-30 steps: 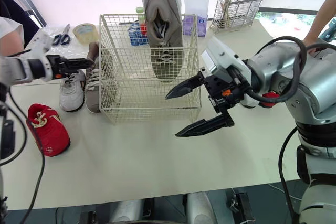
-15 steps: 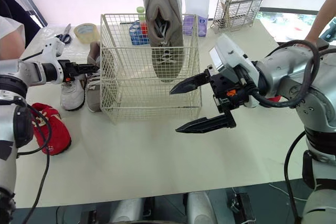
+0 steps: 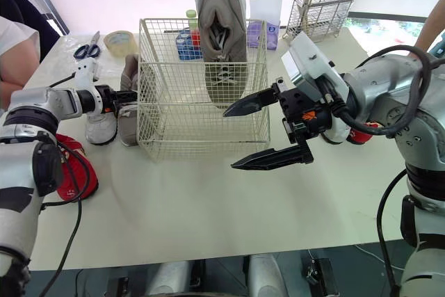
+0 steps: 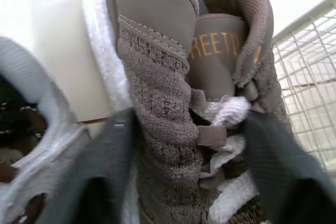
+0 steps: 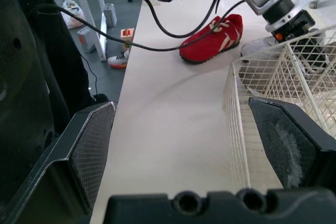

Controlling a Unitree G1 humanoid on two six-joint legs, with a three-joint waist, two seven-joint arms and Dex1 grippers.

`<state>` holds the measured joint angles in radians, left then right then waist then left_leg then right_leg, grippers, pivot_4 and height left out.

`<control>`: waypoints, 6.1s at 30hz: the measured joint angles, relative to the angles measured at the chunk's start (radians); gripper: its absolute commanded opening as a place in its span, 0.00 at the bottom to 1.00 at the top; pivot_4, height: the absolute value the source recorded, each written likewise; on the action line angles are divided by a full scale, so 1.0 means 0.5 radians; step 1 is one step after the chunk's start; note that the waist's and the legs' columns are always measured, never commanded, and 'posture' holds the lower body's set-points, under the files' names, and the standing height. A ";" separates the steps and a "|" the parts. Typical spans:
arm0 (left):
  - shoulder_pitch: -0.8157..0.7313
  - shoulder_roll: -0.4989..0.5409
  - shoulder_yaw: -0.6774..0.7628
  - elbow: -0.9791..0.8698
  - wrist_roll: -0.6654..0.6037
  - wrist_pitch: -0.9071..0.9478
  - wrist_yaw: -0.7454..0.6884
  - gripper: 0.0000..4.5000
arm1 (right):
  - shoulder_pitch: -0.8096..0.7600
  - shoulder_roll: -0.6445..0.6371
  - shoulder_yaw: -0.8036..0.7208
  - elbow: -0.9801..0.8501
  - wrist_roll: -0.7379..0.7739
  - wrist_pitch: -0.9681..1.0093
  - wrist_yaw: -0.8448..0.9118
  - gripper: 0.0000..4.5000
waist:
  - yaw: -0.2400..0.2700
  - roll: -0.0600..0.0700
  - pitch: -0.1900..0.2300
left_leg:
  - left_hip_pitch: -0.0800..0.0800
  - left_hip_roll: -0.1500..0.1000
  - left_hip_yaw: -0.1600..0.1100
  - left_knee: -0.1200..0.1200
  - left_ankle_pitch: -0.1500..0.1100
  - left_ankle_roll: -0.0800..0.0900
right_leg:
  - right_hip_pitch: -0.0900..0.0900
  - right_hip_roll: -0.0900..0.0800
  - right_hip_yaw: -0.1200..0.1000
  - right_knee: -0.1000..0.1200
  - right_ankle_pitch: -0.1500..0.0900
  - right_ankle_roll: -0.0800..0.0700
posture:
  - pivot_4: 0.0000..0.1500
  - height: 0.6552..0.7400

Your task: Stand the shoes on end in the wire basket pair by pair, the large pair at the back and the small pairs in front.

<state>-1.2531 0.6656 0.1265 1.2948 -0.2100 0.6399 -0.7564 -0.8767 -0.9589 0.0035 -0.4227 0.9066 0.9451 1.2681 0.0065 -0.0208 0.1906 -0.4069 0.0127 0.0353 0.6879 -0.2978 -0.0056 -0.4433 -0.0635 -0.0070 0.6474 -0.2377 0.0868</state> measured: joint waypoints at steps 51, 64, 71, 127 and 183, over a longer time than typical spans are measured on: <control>0.639 -0.788 0.035 -1.992 0.154 -1.872 0.913 0.10 | 0.232 -0.172 -0.656 0.146 0.410 0.369 -0.760 1.00 | 0.015 -0.007 0.001 | -0.002 0.003 0.006 0.021 -0.007 0.011 | 0.009 -0.001 0.006 -0.004 0.008 0.010 | 1.00 1.00; 0.836 -0.916 -0.005 -1.946 0.112 -1.812 0.990 0.10 | 0.262 -0.165 -0.654 0.185 0.475 0.349 -0.821 1.00 | 0.011 -0.007 0.001 | -0.002 0.004 0.006 0.021 -0.007 0.012 | 0.008 0.000 0.006 -0.004 0.008 0.010 | 1.00 1.00; 1.109 -0.891 0.006 -2.301 0.000 -1.482 0.952 0.60 | 0.310 -0.129 -0.632 0.186 0.466 0.309 -0.837 1.00 | 0.011 -0.005 0.000 | -0.001 0.005 0.006 0.021 -0.007 0.012 | 0.008 0.001 0.006 -0.003 0.008 0.010 | 1.00 1.00; 2.087 0.290 0.081 -4.118 -2.148 0.560 0.475 0.98 | 1.501 0.785 -0.872 0.757 -0.852 -0.861 -1.694 1.00 | -0.042 0.018 -0.007 | 0.033 0.004 0.005 0.008 -0.007 0.011 | 0.043 0.016 0.020 -0.023 -0.001 -0.004 | 1.00 1.00; 1.800 1.012 0.647 -2.987 -2.916 0.867 -0.027 1.00 | -0.567 -0.144 0.027 0.545 -0.122 -0.624 0.671 0.16 | -0.028 0.032 0.008 | 0.029 0.003 0.034 -0.012 -0.008 0.029 | 0.023 0.010 0.046 -0.032 0.007 0.008 | 1.00 1.00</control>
<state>-0.3529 1.1715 0.4500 -0.1986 -1.6680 1.0737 -0.7697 -1.1602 -1.0311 0.0171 -0.1500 0.8457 0.6331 1.6036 -0.0073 -0.0050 0.1945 -0.3925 0.0142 0.0525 0.6821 -0.3020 0.0091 -0.4318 -0.0583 0.0161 0.6312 -0.2344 0.0908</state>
